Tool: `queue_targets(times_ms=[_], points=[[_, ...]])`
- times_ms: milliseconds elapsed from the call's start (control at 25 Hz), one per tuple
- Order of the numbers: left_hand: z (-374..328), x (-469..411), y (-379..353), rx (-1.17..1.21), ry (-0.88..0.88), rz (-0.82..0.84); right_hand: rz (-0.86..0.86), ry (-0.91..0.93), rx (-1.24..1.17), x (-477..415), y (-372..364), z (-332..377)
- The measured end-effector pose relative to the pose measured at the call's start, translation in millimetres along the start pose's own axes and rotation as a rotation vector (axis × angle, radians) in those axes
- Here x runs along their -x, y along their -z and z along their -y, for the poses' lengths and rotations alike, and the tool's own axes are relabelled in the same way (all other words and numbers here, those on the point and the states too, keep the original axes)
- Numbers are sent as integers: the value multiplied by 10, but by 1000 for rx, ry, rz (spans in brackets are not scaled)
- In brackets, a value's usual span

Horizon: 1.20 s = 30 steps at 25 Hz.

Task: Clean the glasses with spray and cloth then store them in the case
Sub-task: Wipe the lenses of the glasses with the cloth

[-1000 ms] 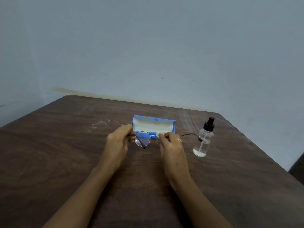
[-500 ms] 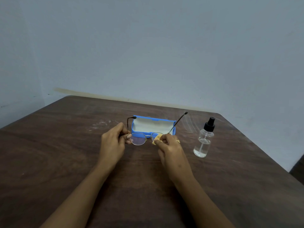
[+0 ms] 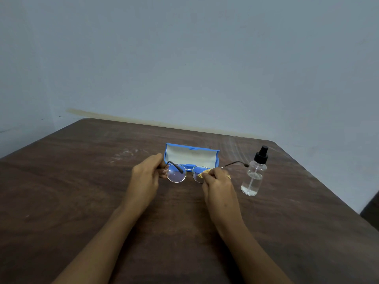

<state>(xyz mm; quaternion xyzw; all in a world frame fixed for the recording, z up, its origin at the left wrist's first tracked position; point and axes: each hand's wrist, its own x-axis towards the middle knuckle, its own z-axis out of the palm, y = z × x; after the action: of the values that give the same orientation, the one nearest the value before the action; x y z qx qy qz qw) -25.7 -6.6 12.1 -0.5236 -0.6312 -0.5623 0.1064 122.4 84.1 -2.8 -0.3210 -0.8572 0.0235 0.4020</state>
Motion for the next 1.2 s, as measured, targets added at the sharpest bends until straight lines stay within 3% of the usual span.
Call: queue_targets(times_ms=[200,400,680,880,1080,1200], points=[[-6,7,-25,-41,-55,39,-8,-3,26,-10,-26,49],[-23,-12,19,-8,-7,-14,-8,49,-65,-2,0,73],[5,-40,70,-35,52,-72,-25,146,-6,15,2,43],[28,-48,68,-18,119,-117,-131,65,-64,-13,67,-23],[-22,-59,52,160,314,-130,-318,-85,-333,-58,179,-64],[-75,-72,79,345,439,-76,-338,-247,-632,-92,283,-6]])
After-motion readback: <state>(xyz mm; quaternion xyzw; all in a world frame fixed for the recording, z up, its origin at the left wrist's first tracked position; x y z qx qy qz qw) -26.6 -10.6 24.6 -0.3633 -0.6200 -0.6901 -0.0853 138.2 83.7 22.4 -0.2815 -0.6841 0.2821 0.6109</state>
